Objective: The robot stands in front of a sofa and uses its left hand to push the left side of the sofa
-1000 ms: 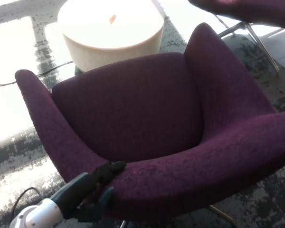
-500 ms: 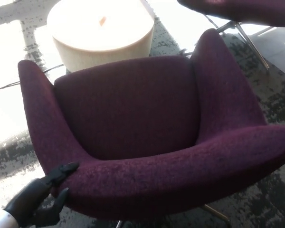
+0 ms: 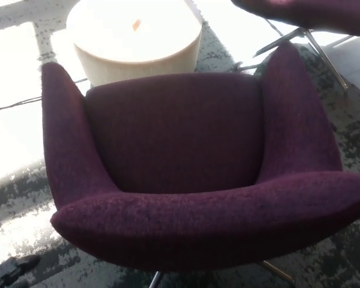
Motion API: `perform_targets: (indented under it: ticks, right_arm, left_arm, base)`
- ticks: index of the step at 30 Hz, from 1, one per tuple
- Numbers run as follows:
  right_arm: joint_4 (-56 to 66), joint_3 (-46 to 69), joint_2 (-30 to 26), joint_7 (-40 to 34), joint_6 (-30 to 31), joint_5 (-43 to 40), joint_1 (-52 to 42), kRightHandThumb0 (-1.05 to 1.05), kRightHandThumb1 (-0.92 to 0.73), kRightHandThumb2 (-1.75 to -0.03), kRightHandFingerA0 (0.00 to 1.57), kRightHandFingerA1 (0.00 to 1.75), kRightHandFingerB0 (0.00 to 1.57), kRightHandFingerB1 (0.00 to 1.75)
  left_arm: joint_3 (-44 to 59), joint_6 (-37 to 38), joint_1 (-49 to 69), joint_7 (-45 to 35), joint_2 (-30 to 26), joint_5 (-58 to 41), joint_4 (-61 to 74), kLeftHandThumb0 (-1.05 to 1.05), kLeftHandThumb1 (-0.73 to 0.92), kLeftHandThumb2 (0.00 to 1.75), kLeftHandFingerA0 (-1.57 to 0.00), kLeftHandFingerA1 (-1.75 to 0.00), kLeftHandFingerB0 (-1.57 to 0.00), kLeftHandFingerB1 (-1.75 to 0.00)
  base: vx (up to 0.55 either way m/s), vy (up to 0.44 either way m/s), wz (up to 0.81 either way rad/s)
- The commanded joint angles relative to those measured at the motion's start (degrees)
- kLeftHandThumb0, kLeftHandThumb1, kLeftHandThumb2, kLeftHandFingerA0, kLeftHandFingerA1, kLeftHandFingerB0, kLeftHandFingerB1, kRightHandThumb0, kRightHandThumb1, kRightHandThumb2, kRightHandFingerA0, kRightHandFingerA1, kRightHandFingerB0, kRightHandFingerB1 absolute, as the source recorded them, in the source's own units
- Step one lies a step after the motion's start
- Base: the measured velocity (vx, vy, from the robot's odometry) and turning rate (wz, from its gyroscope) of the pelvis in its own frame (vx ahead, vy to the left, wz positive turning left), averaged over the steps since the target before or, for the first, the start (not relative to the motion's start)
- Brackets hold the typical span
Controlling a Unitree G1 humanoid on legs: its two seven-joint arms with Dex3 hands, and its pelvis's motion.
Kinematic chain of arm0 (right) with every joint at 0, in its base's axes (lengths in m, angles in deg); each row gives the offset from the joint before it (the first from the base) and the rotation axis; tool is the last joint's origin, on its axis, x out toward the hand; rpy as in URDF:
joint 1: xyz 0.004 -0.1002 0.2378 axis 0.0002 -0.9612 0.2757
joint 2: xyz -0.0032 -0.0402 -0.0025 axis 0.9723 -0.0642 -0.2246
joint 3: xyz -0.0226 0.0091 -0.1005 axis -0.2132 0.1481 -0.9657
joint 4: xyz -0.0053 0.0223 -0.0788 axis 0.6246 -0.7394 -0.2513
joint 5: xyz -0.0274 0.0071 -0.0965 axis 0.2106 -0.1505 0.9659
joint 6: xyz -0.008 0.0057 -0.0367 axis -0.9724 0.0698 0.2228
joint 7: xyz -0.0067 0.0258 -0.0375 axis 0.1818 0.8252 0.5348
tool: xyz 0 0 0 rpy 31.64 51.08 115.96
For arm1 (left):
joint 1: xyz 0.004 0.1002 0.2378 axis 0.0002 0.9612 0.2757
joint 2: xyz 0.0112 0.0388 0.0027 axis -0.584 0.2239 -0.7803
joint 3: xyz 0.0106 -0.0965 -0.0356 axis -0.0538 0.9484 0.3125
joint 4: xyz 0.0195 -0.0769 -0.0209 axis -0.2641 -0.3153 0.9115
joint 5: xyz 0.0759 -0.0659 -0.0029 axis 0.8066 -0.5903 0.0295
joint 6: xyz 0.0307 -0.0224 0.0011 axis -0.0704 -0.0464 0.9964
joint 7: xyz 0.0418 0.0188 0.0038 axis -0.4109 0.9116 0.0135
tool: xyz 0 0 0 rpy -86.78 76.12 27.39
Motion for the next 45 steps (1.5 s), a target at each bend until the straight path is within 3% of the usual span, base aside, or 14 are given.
perform_targets:
  ticks: [1,5,7,8,13,14,15,17,18,22,23,25,26,45]
  right_arm:
    - [0.0,0.9,-0.3,0.6,-0.1,-1.1,-0.6,-0.62,-0.71,-1.37,0.0,0.65,0.0,0.56]
    - [0.0,1.1,-0.1,0.4,-0.4,-0.9,-0.8,-0.64,-0.71,-1.37,0.0,0.66,0.0,0.57]
    - [-0.1,1.5,0.1,0.5,-0.5,-1.2,-0.8,-0.64,-0.7,-1.37,0.0,0.66,0.0,0.57]
    - [-0.1,1.3,0.2,0.5,-0.5,-1.0,-0.8,-0.64,-0.7,-1.37,0.0,0.67,0.0,0.58]
    - [-0.1,0.9,0.4,0.3,-0.3,-0.5,-0.6,-0.64,-0.71,-1.38,0.01,0.67,0.0,0.57]
    - [-0.1,1.0,0.5,0.4,-0.4,-0.6,-0.5,-0.64,-0.71,-1.38,0.01,0.67,0.0,0.58]
    - [-0.2,1.1,0.6,0.4,-0.3,-0.7,-0.4,-0.62,-0.71,-1.37,0.01,0.67,0.0,0.58]
    - [-0.2,1.0,0.6,0.1,-0.3,-0.6,-0.3,-0.63,-0.75,-1.33,0.0,0.74,0.0,0.47]
    - [-0.2,1.0,0.6,0.1,-0.4,-0.6,-0.3,-0.61,-0.74,-1.32,0.01,0.76,0.0,0.45]
    - [-0.3,0.8,0.6,0.1,0.0,-0.3,-0.2,-0.61,-0.75,-1.31,0.02,0.77,0.0,0.46]
    - [-0.3,0.8,0.6,0.1,0.0,-0.3,-0.2,-0.61,-0.75,-1.31,0.08,0.83,0.0,0.46]
    - [-0.2,0.9,0.6,0.2,0.1,-0.4,-0.2,-0.61,-0.74,-1.32,0.3,0.99,0.0,0.48]
    - [-0.2,1.2,0.6,0.2,-0.2,-0.7,-0.3,-0.61,-0.72,-1.33,0.03,0.94,0.0,0.47]
    - [-0.5,0.7,0.4,0.3,0.0,-0.2,-1.0,-0.62,-0.68,-1.35,0.01,0.86,0.0,0.49]
  left_arm:
    - [4.0,0.3,1.2,-3.2,-0.1,-3.2,-2.7,-0.79,0.72,1.12,-0.04,-0.32,-0.06,-0.38]
    - [7.2,-0.4,3.0,-3.1,0.8,-4.6,-3.5,-0.93,0.81,1.14,-0.03,-0.36,-0.1,-0.38]
    - [8.2,-0.4,3.9,-3.2,1.0,-4.7,-3.8,-0.86,0.76,1.12,-0.04,-0.4,-0.18,-0.45]
    - [8.7,-0.6,4.5,-2.5,1.2,-4.8,-3.7,-0.37,0.45,1.07,0.0,-0.48,0.0,-0.45]
    - [6.8,1.9,7.7,2.0,1.2,-0.4,-4.3,-0.37,0.46,1.08,0.0,-0.48,0.0,-0.46]
    - [6.0,2.4,8.0,3.0,0.9,0.7,-4.4,-0.9,0.92,0.73,-0.14,-0.28,-0.16,-0.27]
    - [4.8,4.0,8.6,5.5,0.9,2.6,-4.6,-0.37,0.46,1.07,0.0,-0.48,0.0,-0.45]
    - [1.8,6.5,9.4,11.0,0.9,6.7,-4.6,-0.36,0.48,1.09,0.0,-0.48,0.0,-0.45]
    - [-3.3,6.7,10.0,19.2,-0.3,14.0,-3.4,-0.8,0.81,1.05,-0.06,-0.36,-0.1,-0.38]
    - [-12.2,4.0,10.1,32.0,-1.7,23.9,-3.0,-0.76,0.76,1.13,0.0,-0.25,-0.18,-0.47]
    - [-13.3,3.7,10.0,33.5,-1.9,24.8,-3.0,-0.76,0.92,0.75,-0.05,-0.2,-0.17,-0.3]
    - [-15.2,3.1,9.8,36.1,-2.1,26.3,-3.3,-0.79,0.92,0.75,-0.04,-0.21,-0.18,-0.29]
    - [-17.2,1.6,9.7,38.8,-1.9,27.9,-3.5,-0.77,0.92,0.77,-0.02,-0.18,-0.15,-0.29]
    - [-26.1,-1.5,8.3,48.5,-1.8,29.8,-6.6,-0.8,0.92,0.82,-0.01,-0.16,-0.18,-0.31]
  base:
    - [0.0,0.0,0.0]
    - [0.0,0.0,0.0]
    - [0.0,0.0,0.0]
    - [0.0,0.0,0.0]
    - [0.0,0.0,0.0]
    - [0.0,0.0,0.0]
    - [0.0,0.0,0.0]
    - [0.0,0.0,0.0]
    - [0.0,0.0,0.0]
    - [0.0,0.0,0.0]
    - [0.0,0.0,0.0]
    - [0.0,0.0,0.0]
    - [0.0,0.0,0.0]
    - [0.0,0.0,0.0]
